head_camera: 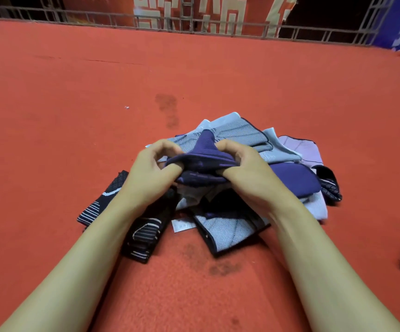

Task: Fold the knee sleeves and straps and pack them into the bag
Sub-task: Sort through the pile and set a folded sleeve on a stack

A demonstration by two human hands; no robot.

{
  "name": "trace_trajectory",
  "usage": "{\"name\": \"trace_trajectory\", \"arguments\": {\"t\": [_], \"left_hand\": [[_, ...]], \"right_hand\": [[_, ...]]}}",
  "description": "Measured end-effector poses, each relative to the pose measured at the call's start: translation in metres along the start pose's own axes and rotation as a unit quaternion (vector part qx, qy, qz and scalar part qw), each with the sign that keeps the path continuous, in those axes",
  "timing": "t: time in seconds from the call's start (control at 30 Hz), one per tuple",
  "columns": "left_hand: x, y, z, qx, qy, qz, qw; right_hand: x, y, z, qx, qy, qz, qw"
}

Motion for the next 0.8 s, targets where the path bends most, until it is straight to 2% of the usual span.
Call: {"name": "trace_trajectory", "arguments": {"t": [0.07,0.13,0.23,0.3,0.37,0.5,0.57,0.63,0.7,0.8], "left_hand": [[-0.003,-0.002,0.0,0.016,-0.016,0.009,1.0],[-0.006,-0.008,-0.002,0.03,-0.025,0.007,0.999],[-0.005,-0.01,-0.002,0.053,-0.006,-0.047,0.997],[-0.002,-0.012,-0.003,0.105,0.011,-0.092,0.99],[0.001,-0.014,-0.008,0.154,0.021,-0.142,0.978],[-0.002,-0.019,-0.013,0.207,0.033,-0.238,0.948],[-0.002,-0.02,-0.014,0.238,0.054,-0.3,0.922],[-0.003,-0.023,-0.019,0.285,0.124,-0.359,0.88],[-0.007,-0.028,-0.028,0.325,0.16,-0.402,0.841],[-0.018,-0.031,-0.034,0.35,0.15,-0.493,0.783]], "right_hand": [[-0.002,-0.01,-0.006,0.108,-0.045,0.136,0.984],[-0.003,-0.025,-0.015,0.202,-0.088,0.244,0.944],[0.005,-0.05,-0.025,0.265,-0.099,0.365,0.887],[0.022,-0.055,-0.029,0.31,-0.054,0.398,0.862],[0.033,-0.055,-0.034,0.338,-0.049,0.413,0.844],[0.012,-0.035,-0.026,0.231,-0.118,0.4,0.879],[0.004,-0.023,-0.019,0.15,-0.13,0.34,0.919],[0.002,-0.012,-0.013,0.075,-0.124,0.249,0.958],[0.002,-0.015,-0.012,0.075,-0.114,0.188,0.973],[0.003,-0.025,-0.011,0.061,-0.097,0.131,0.985]]}}
Point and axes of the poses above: each hand's wrist, its own z-axis towards the middle knuckle, its own y-axis out of the back of the hand, x = y × z, the point moved 6 cm from there along z, towards the middle knuckle, and after that the axes turned 7 degrees about z, right-handed, at the moved point
